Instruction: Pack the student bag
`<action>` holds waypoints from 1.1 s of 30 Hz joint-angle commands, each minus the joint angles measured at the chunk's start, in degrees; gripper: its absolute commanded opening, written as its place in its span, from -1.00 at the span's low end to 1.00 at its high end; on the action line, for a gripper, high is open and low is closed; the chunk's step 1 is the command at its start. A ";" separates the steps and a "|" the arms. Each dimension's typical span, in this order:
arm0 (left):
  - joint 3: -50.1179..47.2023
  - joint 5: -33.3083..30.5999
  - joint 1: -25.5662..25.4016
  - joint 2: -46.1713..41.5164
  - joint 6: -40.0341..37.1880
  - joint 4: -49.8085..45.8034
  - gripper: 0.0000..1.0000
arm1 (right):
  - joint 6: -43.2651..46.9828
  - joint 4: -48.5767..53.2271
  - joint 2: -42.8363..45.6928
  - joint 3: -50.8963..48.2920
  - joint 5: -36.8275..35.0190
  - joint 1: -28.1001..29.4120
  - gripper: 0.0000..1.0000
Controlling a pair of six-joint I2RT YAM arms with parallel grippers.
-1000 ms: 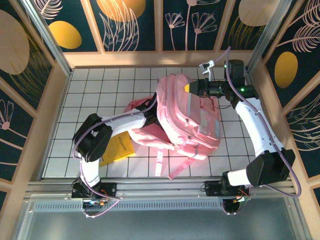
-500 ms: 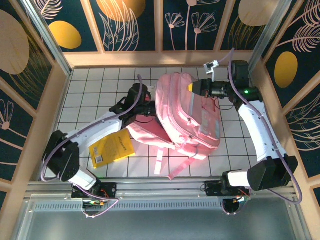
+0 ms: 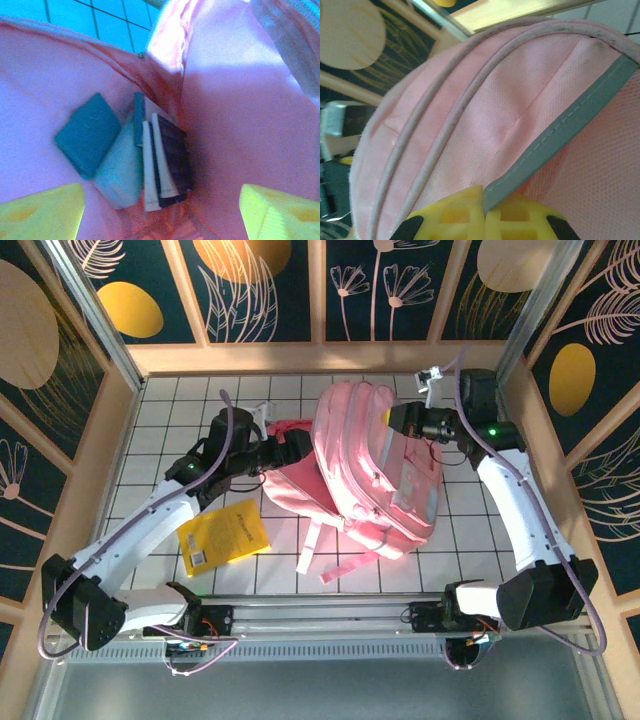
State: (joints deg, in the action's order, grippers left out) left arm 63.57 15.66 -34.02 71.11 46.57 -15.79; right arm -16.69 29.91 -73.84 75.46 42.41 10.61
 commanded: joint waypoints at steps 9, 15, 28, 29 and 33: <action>4.37 -25.08 0.18 -7.77 1.18 -21.33 0.77 | 3.89 7.49 -12.65 9.59 -50.92 14.17 -1.00; 0.54 -27.88 0.70 -10.81 4.52 -26.08 0.90 | 8.24 -0.77 -12.09 3.54 -67.70 12.61 -0.96; -20.83 -20.92 3.12 -18.22 13.63 -24.82 0.97 | 9.36 -2.85 -11.95 5.31 -69.42 16.76 -0.06; -22.84 -20.46 3.20 -18.52 14.03 -24.08 0.97 | 9.35 -3.05 -10.76 4.95 -70.42 17.87 -0.05; -28.64 -19.49 3.35 -18.57 14.16 -19.36 0.97 | 7.04 -4.67 -4.85 1.85 -68.31 22.69 -0.03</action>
State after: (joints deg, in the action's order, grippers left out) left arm 37.50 -6.22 -31.05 53.12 59.22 -39.79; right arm -8.45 27.83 -85.12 78.91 -25.04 30.96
